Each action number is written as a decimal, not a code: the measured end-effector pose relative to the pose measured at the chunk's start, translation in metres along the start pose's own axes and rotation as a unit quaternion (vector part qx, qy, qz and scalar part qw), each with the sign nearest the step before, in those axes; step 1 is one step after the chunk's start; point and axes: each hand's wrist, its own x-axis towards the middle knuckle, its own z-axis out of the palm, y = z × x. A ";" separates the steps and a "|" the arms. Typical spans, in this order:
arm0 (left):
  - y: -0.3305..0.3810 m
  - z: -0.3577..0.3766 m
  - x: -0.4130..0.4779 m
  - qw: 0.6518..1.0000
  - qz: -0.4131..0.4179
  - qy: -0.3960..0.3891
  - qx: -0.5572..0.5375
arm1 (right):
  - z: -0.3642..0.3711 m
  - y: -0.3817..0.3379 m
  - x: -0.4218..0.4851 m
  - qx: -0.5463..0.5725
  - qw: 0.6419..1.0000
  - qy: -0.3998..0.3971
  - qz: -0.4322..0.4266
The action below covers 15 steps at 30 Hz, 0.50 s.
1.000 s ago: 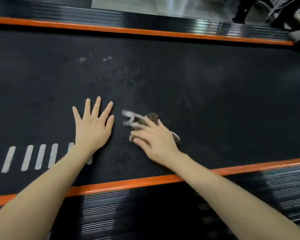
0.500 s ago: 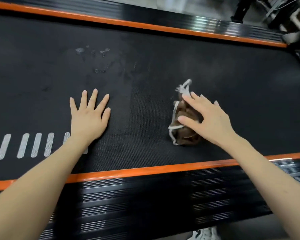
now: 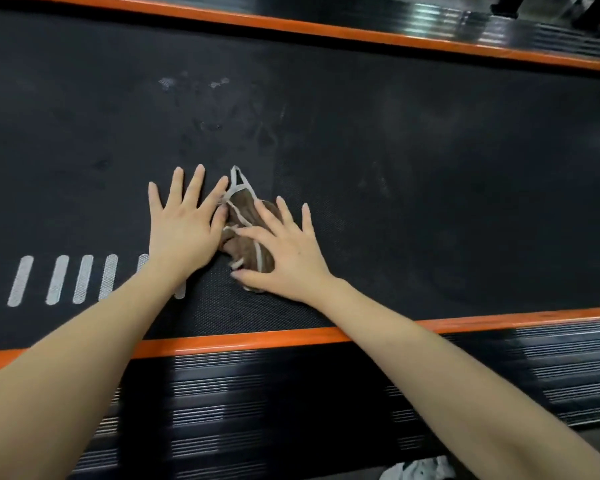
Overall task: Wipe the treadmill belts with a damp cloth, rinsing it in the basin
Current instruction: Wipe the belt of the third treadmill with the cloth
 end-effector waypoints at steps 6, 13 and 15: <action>-0.002 -0.001 -0.001 1.000 -0.004 -0.008 -0.006 | -0.055 0.094 -0.089 -0.006 0.999 -0.052 -0.005; 0.005 -0.003 -0.002 1.000 -0.023 -0.020 0.003 | -0.048 0.093 -0.093 -0.016 0.996 -0.076 -0.054; 0.004 -0.002 -0.002 1.000 -0.020 -0.019 0.003 | -0.023 0.056 -0.058 0.006 0.991 -0.070 -0.113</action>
